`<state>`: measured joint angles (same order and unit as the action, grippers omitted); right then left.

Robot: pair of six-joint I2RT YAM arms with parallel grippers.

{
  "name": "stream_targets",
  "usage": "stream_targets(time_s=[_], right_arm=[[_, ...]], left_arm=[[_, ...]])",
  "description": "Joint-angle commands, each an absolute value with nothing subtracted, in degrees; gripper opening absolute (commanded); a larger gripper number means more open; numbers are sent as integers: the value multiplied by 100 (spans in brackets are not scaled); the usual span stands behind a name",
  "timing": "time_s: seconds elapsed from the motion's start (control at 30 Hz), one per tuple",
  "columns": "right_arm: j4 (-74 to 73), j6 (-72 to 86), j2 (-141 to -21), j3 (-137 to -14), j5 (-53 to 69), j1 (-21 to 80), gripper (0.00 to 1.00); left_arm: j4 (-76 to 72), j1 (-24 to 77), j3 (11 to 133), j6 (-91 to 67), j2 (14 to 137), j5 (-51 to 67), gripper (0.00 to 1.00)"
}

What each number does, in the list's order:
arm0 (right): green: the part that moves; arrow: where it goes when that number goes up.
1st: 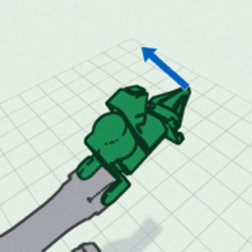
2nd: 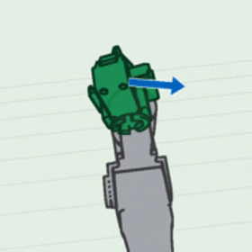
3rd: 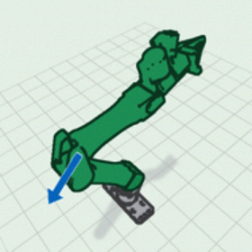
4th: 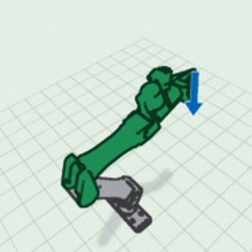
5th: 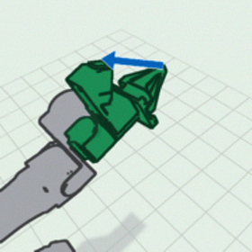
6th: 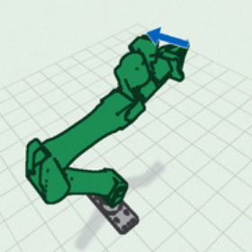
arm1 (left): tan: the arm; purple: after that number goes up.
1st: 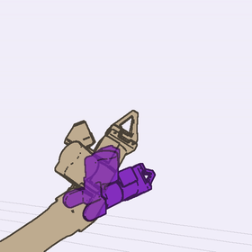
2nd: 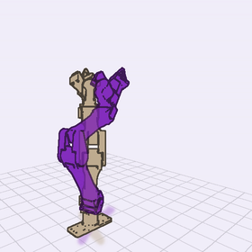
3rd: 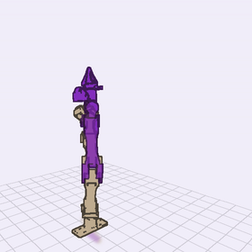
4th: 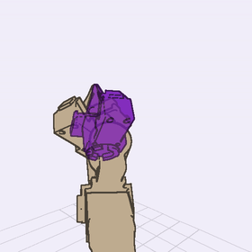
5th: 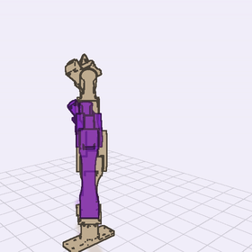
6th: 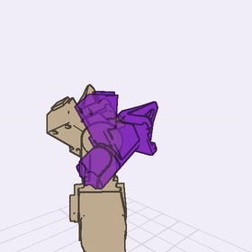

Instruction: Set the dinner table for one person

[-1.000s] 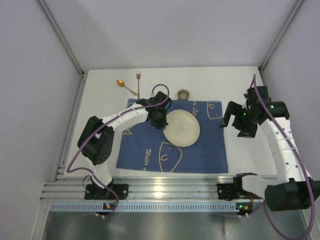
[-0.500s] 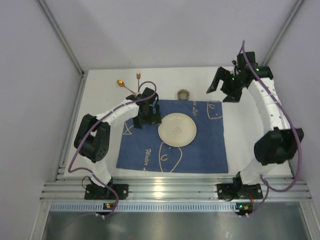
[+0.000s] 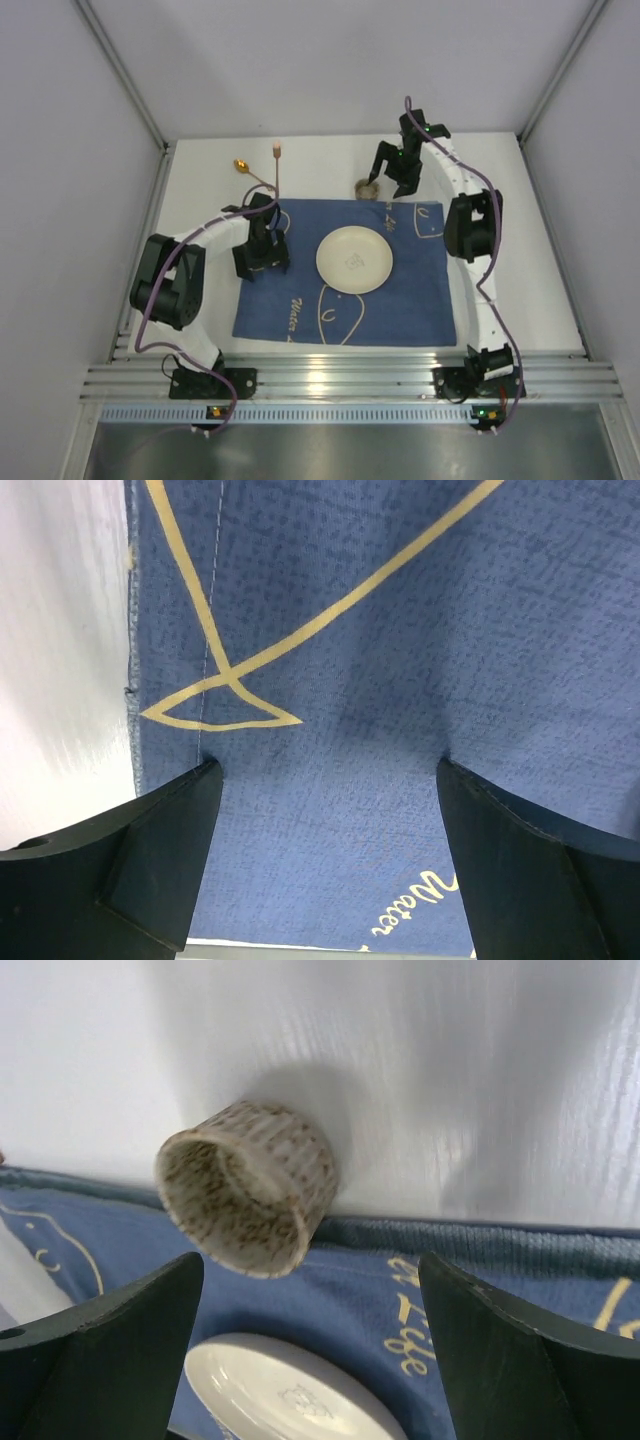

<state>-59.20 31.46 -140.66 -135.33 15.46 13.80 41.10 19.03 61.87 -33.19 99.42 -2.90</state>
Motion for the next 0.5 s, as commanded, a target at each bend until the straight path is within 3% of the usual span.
stream_targets(time_s=[0.0, 0.37, 0.47], right_arm=[[-5608, 3409, -14194, -13860, 1468, 1450, 88], [-5028, 3753, -14677, -13904, 1160, 1643, 75], [-4949, 3814, -14765, -13939, 1143, 1687, 67]], left_arm=[[3999, 1785, 6038, -3138, 9580, -246, 93], [4588, 1362, 5888, -2725, 9334, -123, 93], [4693, 1354, 5950, -2672, 9308, -149, 93]])
